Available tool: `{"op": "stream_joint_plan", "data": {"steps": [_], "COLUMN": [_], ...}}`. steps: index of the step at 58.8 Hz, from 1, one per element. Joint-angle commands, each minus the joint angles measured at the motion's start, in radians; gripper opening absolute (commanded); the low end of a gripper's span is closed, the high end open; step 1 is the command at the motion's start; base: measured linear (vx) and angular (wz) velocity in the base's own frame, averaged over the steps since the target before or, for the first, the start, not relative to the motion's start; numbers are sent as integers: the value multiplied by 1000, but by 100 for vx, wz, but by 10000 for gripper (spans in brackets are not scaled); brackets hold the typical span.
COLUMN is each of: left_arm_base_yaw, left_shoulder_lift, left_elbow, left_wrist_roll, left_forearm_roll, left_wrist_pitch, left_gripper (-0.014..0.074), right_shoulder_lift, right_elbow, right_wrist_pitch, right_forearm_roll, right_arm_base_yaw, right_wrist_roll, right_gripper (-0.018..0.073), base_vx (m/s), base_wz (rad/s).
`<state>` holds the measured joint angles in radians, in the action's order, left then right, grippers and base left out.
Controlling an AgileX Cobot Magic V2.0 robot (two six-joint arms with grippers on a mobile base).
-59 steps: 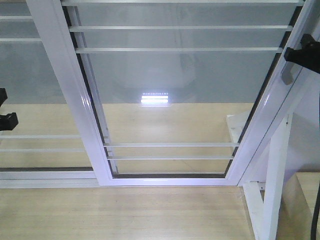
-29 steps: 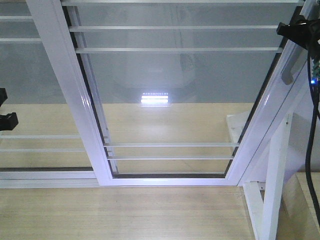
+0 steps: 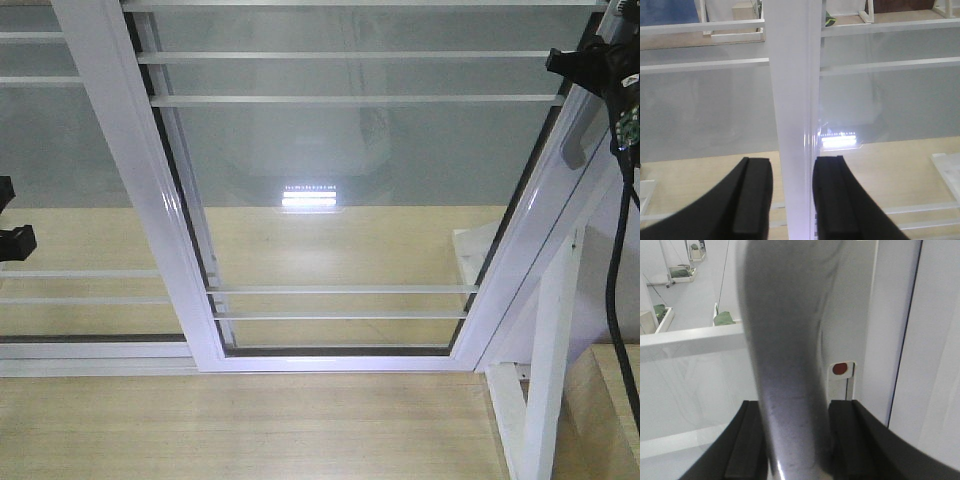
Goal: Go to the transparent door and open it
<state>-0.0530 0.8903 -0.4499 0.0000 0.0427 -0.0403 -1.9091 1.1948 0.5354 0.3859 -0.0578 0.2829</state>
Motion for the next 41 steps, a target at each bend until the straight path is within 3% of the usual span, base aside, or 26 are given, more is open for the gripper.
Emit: {"op": "stream_joint_plan", "data": {"steps": [1,12,41], "left_arm_base_yaw": [-7,-7,-7], "left_shoulder_lift": [-5,-5,-5], "left_elbow": [-34,-34,-34], "left_wrist_roll": [-8,-9,-11], "left_forearm_roll": [-9,-9,-9], "left_wrist_pitch": [-88,-88,-90], "left_gripper": [360,360,360], "right_shoulder_lift": [56,71,72], "right_elbow": [34,34,34], "right_wrist_pitch": [18,-8,-24], "right_forearm_roll": [-30,-60,-94], "right_arm_base_yaw": [4,14,127], "right_wrist_roll": [5,5,5], "right_gripper": [323,323,323], "base_vx": [0,0,0], "base_wz": [0,0,0]}}
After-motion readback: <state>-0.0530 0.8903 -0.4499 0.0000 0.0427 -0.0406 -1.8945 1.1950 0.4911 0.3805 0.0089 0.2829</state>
